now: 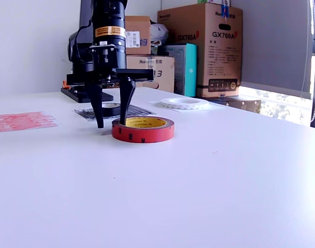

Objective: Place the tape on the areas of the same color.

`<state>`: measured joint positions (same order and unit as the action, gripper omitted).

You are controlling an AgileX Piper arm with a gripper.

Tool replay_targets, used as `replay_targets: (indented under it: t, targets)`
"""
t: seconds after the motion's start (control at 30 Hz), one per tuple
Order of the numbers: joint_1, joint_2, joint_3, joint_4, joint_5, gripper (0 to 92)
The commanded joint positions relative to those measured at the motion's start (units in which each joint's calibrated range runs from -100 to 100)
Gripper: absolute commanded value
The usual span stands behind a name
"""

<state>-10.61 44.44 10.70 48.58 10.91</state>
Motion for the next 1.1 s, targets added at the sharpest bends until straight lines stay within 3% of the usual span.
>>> replay_targets:
  t: [0.0,0.17,0.37,0.8,1.07]
  targets:
    - [0.37,-0.10,-0.48,0.51,-0.18,43.7]
    - [0.45,-0.10,-0.48,0.51,-0.34,39.2]
    - [0.45,-0.19,-0.48,0.51,-0.34,0.0]
    - [0.60,-4.87,-6.75,0.51,-0.42,0.1]
    - [-7.29,-18.25,3.25,0.51,-5.83,0.1]
